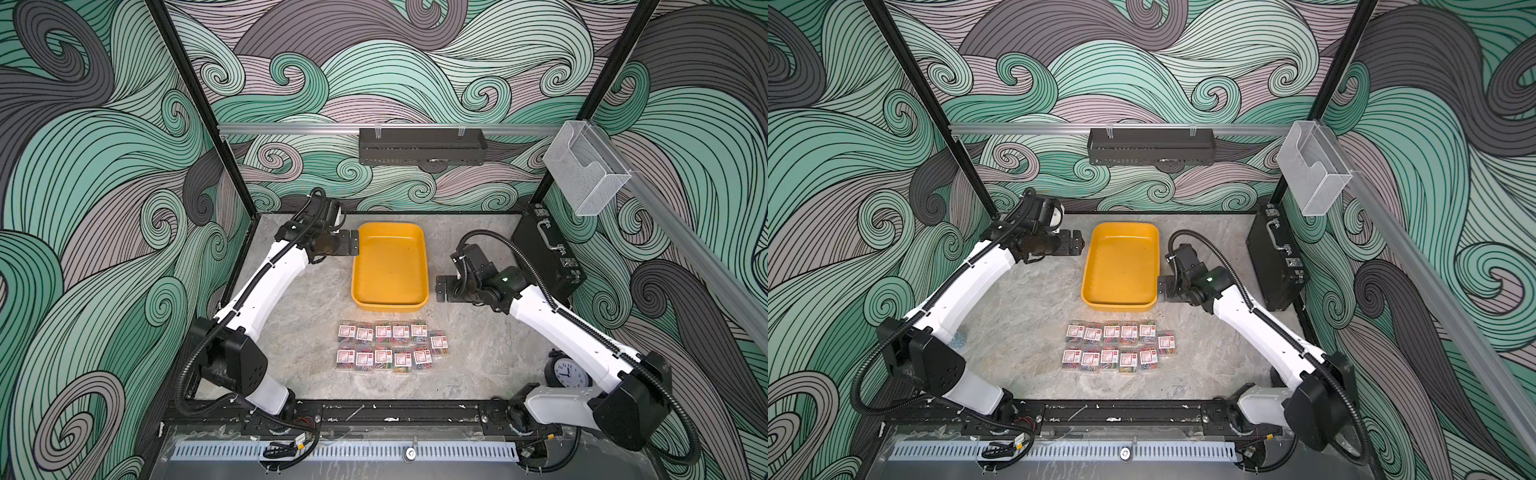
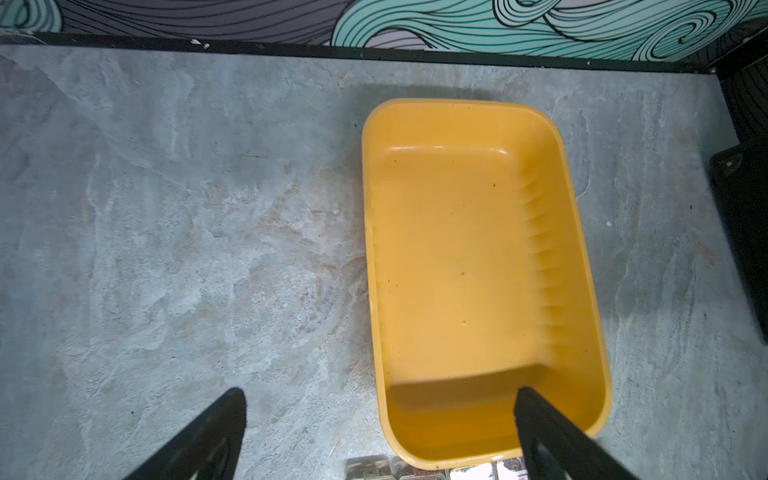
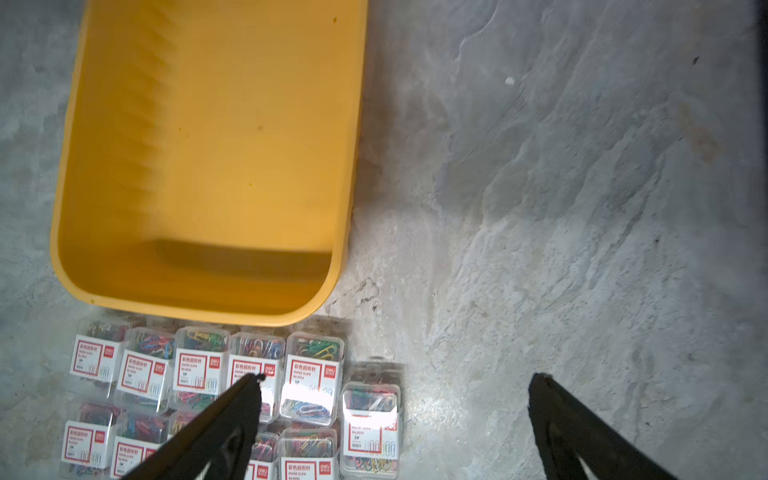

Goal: Take the paper clips out of the storage box
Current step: Place the boxed paper clips at the center of the board, then reset both arms

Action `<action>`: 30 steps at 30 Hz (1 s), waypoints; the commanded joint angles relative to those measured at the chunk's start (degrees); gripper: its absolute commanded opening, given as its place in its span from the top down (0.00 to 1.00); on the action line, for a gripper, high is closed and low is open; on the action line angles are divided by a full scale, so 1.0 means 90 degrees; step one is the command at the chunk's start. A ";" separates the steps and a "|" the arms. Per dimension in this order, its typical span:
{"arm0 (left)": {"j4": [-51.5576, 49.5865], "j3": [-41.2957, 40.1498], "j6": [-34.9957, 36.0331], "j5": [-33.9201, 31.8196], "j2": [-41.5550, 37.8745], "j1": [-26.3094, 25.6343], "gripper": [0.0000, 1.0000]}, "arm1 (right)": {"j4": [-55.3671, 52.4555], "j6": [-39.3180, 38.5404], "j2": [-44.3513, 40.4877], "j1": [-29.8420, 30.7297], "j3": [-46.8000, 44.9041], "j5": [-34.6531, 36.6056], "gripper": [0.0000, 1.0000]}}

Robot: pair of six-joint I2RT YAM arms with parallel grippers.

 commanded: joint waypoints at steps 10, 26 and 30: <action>0.0399 -0.0424 0.0515 -0.1460 -0.1251 0.0625 0.01 | 0.0166 -0.0979 -0.0152 -0.1454 0.0703 -0.0062 0.00; 0.2622 -0.2881 0.0934 -0.0912 -0.2659 0.2015 0.01 | 0.0963 -0.1162 -0.0106 -0.2530 0.0655 -0.0287 0.01; 0.2885 -0.3325 0.0832 -0.0403 -0.2481 0.2564 0.01 | 0.0952 -0.1309 -0.0165 -0.2663 0.0487 -0.0008 0.00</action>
